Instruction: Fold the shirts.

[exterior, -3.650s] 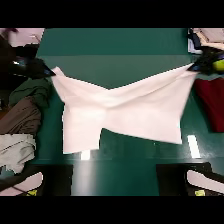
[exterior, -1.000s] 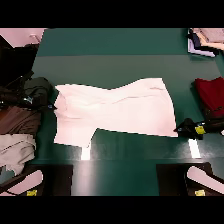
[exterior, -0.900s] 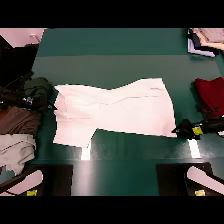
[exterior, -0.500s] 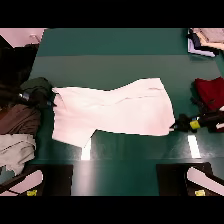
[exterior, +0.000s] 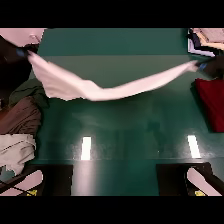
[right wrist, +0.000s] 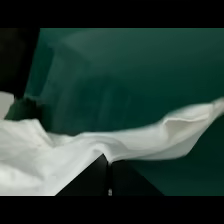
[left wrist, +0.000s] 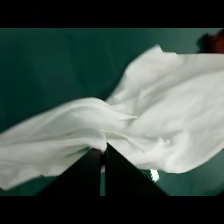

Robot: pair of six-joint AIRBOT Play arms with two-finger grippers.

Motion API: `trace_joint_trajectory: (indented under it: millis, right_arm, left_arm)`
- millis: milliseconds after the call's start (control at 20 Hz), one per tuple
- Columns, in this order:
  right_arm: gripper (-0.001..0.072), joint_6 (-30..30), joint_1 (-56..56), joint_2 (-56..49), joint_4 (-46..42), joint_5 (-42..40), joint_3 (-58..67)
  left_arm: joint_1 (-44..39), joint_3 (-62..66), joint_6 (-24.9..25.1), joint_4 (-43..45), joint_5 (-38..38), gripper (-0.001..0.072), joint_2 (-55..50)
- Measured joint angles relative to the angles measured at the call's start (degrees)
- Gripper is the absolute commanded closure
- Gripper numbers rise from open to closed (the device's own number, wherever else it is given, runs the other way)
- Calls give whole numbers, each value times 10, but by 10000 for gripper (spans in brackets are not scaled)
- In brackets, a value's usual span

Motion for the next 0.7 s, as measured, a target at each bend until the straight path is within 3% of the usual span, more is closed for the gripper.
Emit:
trace_joint_trajectory:
  millis: [100,250,450,700]
  right_arm:
    - [699,9,-5,20,-6,-38,56]
    - [699,70,-7,29,-98,-58,118]
    - [699,142,-5,-7,-205,18,172]
    - [699,160,38,-27,-228,58,265]
  left_arm:
    - [0,76,-13,3,21,686,1]
    - [0,126,-40,62,32,686,0]
    - [-1,88,-79,148,2,685,-2]
    - [0,104,-89,49,-16,686,0]
